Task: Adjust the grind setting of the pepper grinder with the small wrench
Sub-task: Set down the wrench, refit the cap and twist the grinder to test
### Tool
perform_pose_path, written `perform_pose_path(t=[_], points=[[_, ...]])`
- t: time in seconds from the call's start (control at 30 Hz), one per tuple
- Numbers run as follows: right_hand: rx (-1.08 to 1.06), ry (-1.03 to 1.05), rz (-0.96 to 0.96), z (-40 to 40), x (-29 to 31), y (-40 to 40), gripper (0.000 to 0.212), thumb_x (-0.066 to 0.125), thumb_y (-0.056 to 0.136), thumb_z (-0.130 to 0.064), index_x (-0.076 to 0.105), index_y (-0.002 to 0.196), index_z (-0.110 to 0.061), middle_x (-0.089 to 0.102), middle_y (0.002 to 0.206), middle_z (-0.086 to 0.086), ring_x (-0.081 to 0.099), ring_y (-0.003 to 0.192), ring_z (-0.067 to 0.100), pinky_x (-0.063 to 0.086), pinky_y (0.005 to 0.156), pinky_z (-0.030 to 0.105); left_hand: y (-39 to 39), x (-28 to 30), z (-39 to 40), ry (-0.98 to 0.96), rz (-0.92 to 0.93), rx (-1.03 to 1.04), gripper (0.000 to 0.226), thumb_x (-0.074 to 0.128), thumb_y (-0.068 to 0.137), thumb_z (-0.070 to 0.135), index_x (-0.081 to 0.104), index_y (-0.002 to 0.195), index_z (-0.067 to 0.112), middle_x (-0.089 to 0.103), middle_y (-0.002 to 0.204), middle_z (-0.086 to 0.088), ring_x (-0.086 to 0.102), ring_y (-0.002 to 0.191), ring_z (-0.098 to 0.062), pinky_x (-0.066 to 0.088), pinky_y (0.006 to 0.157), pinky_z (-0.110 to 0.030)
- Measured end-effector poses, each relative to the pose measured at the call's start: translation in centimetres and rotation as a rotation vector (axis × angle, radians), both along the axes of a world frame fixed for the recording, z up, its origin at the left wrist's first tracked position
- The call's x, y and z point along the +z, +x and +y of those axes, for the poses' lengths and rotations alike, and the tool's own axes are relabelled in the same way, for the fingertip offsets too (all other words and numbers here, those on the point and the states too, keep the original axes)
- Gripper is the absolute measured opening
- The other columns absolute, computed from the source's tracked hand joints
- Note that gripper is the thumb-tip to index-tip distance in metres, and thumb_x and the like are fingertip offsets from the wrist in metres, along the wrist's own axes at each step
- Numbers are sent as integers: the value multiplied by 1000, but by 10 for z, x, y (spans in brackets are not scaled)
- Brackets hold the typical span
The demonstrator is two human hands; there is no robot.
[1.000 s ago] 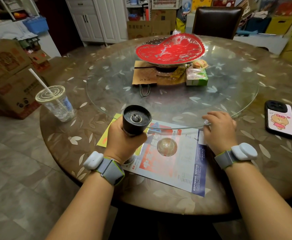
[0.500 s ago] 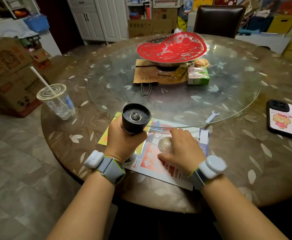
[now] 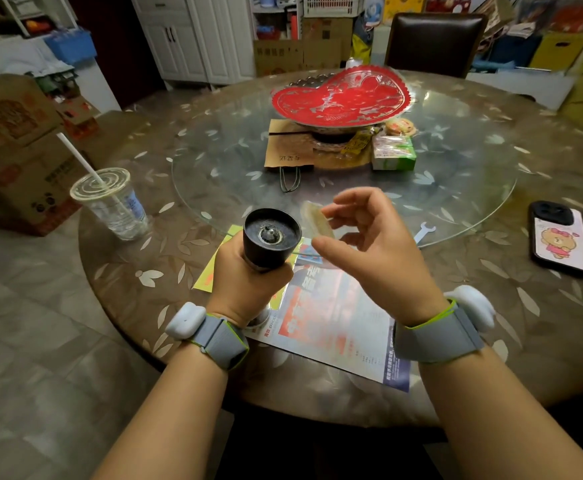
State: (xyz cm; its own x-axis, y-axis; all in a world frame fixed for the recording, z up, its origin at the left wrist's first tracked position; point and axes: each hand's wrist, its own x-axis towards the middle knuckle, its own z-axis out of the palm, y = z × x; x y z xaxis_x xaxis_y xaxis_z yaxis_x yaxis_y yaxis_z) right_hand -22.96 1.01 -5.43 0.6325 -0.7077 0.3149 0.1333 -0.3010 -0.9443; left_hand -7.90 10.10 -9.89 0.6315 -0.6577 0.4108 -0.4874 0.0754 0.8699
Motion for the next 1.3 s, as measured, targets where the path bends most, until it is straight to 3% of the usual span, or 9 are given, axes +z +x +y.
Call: perform_pose_path(t=[0.17,0.27,0.33,0.53,0.63,0.77,0.93,1.17,1.3], points=[[26,-148,55,9,18,6,55,77,67,-30,49,113,-20,66,107,-4,62,99,14,50,80,34,-2,-3,-1,5,-12,-16,34,63,53,33,62,84,20,70,81,-18,66,74,-32,53,67,-39],[8,-249,130,13,18,9,55,77,68,-27,48,114,-22,64,106,-7,59,100,9,47,80,27,-4,-3,0,15,-39,-58,40,66,55,33,65,90,11,70,82,-9,68,77,-16,56,65,-26],[-2,-286,154,15,17,9,55,76,67,-27,48,114,-21,64,105,-7,59,101,9,45,79,24,-5,-3,0,10,-71,-76,38,69,57,32,64,92,16,68,84,0,67,80,-6,53,67,-14],[-7,-311,183,15,20,6,57,81,68,-26,48,114,-21,65,105,-9,58,100,6,46,80,23,-5,-3,-1,31,-85,-64,38,75,60,22,67,96,12,72,92,-11,70,87,-24,57,74,-36],[4,-324,202,15,22,6,59,81,69,-28,47,116,-21,65,106,-10,59,101,5,46,83,24,-6,-2,-1,40,-99,-63,36,76,61,13,66,95,16,72,89,-8,69,86,-22,57,73,-32],[10,-312,202,14,21,6,57,82,68,-28,48,113,-21,65,107,-9,60,102,6,46,86,25,-6,-2,0,56,-101,-71,37,76,61,18,67,96,14,72,89,-7,69,85,-22,57,73,-32],[31,-273,187,14,21,10,55,83,68,-26,49,110,-18,66,108,-7,60,101,7,38,79,6,-5,-2,1,35,-43,-53,44,69,57,32,66,95,11,73,89,-12,69,83,-24,57,71,-32],[53,-248,182,18,20,21,55,83,68,-25,48,112,-20,64,108,-10,58,99,5,35,80,1,-3,1,3,-44,-3,-89,35,71,62,30,61,95,34,71,93,-3,70,89,-14,57,77,-26],[56,-248,188,18,22,21,55,83,68,-26,49,111,-21,64,106,-11,57,97,5,43,83,12,-3,1,3,-38,-18,-90,35,72,63,29,60,94,37,70,92,7,68,86,-3,55,76,-21]])
